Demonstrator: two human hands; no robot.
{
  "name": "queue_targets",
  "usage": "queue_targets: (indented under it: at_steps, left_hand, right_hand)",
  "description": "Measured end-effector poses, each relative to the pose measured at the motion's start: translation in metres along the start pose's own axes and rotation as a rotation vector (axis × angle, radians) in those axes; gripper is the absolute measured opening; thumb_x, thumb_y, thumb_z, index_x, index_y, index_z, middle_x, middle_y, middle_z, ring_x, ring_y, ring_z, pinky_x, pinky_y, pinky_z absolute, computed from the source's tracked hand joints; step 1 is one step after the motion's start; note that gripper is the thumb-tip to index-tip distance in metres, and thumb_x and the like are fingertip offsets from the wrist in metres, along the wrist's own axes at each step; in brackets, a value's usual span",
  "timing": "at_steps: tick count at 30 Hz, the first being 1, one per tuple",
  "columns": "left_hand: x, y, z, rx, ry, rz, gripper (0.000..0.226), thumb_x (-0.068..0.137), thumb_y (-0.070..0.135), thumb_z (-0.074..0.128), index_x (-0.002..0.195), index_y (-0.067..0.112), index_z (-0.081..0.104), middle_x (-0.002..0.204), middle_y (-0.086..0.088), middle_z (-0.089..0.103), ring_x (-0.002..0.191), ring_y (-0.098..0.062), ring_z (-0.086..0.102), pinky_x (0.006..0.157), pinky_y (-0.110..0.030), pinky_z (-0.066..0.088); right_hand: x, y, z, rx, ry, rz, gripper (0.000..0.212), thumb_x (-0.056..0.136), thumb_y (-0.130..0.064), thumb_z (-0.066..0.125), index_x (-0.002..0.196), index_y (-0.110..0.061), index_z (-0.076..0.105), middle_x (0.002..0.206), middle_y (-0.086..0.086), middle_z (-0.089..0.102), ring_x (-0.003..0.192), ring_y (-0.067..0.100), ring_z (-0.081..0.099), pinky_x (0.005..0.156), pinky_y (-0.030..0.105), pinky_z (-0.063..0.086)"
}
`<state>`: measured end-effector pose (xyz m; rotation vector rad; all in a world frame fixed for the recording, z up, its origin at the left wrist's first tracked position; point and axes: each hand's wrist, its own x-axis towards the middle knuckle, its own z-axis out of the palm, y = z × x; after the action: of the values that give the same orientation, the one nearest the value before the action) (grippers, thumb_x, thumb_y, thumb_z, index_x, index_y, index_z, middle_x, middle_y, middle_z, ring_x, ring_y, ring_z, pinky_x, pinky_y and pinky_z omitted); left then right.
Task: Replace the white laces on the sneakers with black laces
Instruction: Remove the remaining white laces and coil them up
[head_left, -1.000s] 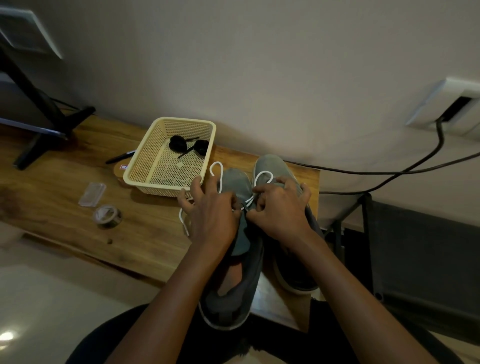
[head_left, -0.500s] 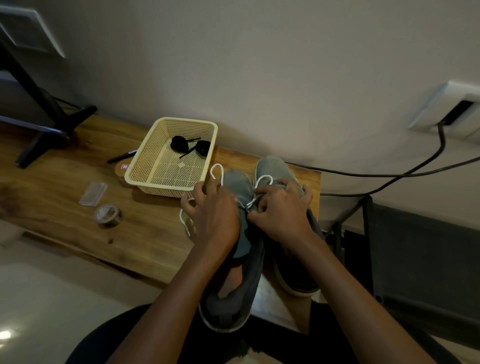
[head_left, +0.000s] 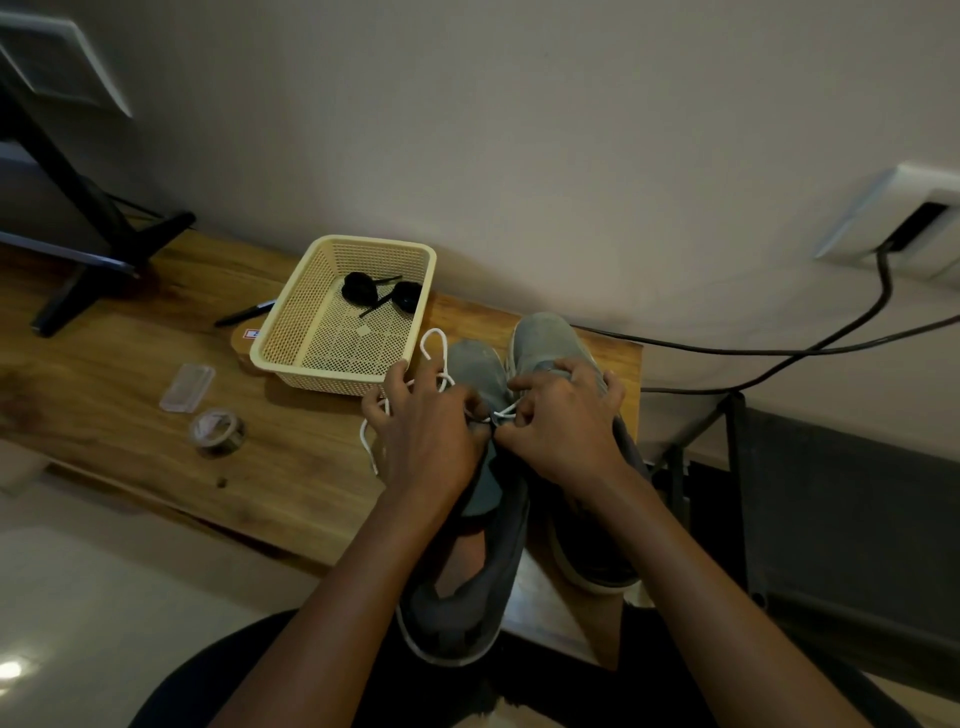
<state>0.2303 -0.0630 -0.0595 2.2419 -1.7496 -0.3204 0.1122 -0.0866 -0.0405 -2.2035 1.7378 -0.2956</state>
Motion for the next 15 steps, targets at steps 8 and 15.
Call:
queue_targets:
  at_steps: [8, 15]
  left_hand:
    - [0.0023, 0.0014, 0.0087, 0.036, 0.025, -0.058, 0.024, 0.098, 0.031, 0.042, 0.114, 0.022, 0.058, 0.146, 0.005, 0.034, 0.138, -0.020, 0.016, 0.111, -0.047, 0.012]
    - [0.0029, 0.0010, 0.0011, -0.272, 0.233, -0.158, 0.005, 0.095, 0.023, 0.047, 0.100, 0.024, 0.048, 0.127, 0.004, 0.049, 0.132, -0.019, 0.025, 0.106, -0.041, 0.015]
  right_hand:
    - [0.0006, 0.0016, 0.0020, 0.018, 0.016, 0.015, 0.032, 0.078, -0.029, 0.061, 0.109, -0.024, 0.067, 0.099, -0.009, 0.068, 0.137, 0.018, 0.022, 0.112, 0.049, -0.001]
    - [0.0020, 0.0033, 0.0034, 0.010, 0.035, 0.020, 0.032, 0.077, -0.029, 0.062, 0.107, -0.021, 0.066, 0.092, -0.006, 0.067, 0.135, 0.021, 0.024, 0.109, 0.047, 0.000]
